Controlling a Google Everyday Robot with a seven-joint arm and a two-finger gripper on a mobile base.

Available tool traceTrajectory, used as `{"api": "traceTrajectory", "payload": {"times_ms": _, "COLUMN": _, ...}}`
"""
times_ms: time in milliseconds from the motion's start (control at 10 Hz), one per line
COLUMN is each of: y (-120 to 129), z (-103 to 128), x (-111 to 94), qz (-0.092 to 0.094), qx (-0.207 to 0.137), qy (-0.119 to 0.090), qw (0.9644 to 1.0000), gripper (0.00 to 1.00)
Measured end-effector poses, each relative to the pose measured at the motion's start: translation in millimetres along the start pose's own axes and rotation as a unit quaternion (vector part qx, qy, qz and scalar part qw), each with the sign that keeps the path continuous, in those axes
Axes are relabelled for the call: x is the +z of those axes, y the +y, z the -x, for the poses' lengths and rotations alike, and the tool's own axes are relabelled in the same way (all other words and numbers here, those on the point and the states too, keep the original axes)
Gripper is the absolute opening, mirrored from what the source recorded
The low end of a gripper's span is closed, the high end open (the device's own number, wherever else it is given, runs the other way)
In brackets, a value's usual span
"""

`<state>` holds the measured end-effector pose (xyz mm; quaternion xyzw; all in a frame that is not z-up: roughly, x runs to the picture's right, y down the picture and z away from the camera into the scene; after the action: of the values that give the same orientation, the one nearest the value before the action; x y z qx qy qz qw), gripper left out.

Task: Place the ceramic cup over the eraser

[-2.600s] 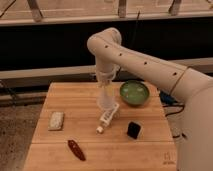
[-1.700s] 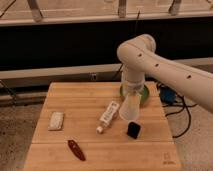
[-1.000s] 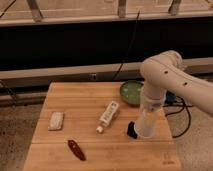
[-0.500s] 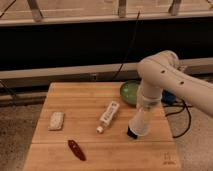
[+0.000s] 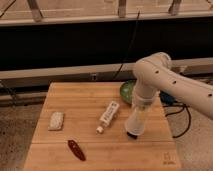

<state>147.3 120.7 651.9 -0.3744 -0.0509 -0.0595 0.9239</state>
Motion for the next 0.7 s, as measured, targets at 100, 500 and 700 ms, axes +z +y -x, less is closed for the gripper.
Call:
{"api": "traceTrajectory", "payload": {"times_ms": 100, "y": 0.2, "z": 1.7, "x": 5.1, "qz": 0.003, "qx": -0.001, "qy": -0.002, "qw": 1.0, "gripper": 0.0}}
{"api": "traceTrajectory", "payload": {"times_ms": 500, "y": 11.8, "z": 5.6, "x": 31.3, "qz": 0.021, "qx": 0.006, "qy": -0.008, "qw": 0.9997, "gripper": 0.0}}
{"api": "traceTrajectory", "payload": {"times_ms": 700, "y": 17.6, "z": 12.0, "x": 48.7, "qz": 0.026, "qx": 0.008, "qy": -0.006, "qw": 0.9996, "gripper": 0.0}}
